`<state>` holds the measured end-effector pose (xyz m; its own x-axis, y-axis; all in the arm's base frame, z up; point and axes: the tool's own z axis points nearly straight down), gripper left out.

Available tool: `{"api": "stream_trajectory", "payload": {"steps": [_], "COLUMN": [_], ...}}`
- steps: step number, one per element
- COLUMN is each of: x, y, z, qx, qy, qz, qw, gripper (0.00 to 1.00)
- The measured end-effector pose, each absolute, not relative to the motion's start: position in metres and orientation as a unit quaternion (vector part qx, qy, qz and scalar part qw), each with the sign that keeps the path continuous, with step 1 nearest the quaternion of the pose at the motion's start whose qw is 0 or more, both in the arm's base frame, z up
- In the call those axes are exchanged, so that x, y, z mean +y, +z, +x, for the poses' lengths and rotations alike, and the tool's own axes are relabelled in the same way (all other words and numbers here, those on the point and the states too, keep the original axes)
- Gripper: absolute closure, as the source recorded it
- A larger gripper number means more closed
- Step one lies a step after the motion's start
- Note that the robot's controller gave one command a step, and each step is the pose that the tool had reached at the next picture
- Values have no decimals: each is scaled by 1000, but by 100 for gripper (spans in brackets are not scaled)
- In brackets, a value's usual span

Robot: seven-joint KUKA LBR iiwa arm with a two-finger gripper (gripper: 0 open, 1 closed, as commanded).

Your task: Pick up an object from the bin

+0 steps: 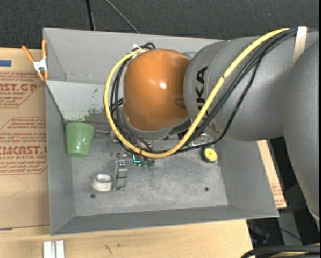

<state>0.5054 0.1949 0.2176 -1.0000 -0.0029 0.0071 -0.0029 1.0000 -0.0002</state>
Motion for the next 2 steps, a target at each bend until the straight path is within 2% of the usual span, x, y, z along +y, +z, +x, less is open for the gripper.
{"api": "stream_trajectory", "payload": {"steps": [1, 2], "x": [203, 175], "y": [67, 101], "z": [528, 482], "qx": [-982, -973], "qy": [0, 0], "qz": [190, 231], "qw": [2, 1], "gripper": [0, 0]}}
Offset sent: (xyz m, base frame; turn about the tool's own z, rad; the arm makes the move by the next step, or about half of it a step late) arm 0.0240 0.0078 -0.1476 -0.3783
